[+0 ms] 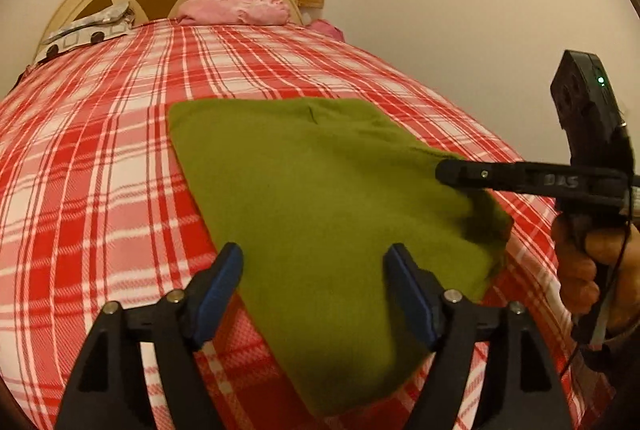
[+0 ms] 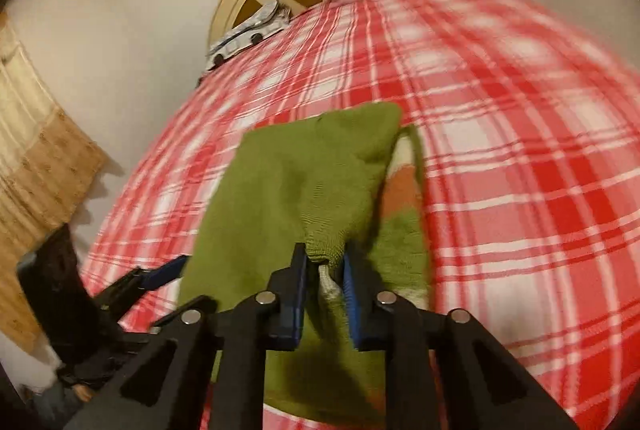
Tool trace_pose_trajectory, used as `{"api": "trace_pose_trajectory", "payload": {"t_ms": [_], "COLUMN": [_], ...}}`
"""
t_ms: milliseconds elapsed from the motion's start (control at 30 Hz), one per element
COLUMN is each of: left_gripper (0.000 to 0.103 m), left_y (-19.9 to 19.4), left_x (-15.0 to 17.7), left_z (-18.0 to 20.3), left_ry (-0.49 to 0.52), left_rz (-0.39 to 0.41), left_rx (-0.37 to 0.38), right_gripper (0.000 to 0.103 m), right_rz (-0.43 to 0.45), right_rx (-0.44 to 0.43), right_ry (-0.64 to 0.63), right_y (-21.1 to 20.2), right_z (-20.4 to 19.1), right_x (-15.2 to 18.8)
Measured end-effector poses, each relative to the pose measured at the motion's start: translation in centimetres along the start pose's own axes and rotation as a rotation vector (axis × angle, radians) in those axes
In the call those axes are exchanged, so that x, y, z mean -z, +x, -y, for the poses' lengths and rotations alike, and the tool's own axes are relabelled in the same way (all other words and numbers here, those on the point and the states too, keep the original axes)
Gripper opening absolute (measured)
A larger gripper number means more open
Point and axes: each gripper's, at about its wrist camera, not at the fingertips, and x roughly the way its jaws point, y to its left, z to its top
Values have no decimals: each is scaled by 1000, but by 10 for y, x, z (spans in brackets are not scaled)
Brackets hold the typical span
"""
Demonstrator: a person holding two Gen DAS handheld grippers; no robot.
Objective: Fold small clothes
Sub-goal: 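Open the left tool while the right tool lowers the fold and releases it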
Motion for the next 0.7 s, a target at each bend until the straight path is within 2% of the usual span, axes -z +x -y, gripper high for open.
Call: {"api": "trace_pose_trajectory", "payload": {"t_ms": [67,167,467,567,633,667,700], "left_gripper": [79,79,89,89,90,90,90], "left_y": [0,1,5,9,10,11,11], "left_x": [8,13,18,19,20,20,21], "left_z": [3,5,-10,-8,-8,-7,-7], "left_ry": [15,31,-60,-60,-60,-60,-60], "left_rz": [-11,-26,-60,-78,-85,-87,-90], "left_rx": [4,-11,35,40,37,39,37], "right_gripper": [15,15,13,16,44,71,75], "right_rz": [-14,-54,-77,-51,-9,27,49], "right_rx": [76,67,129,114,123,103,77], "right_ry": [-4,45,13,-14,-33,-61,-81], "right_y": [2,15,-1,-10,-19,-27,-32], "right_z": [5,25,15,10,0,-9,-18], "right_x": [4,13,34,25,16,10,7]}}
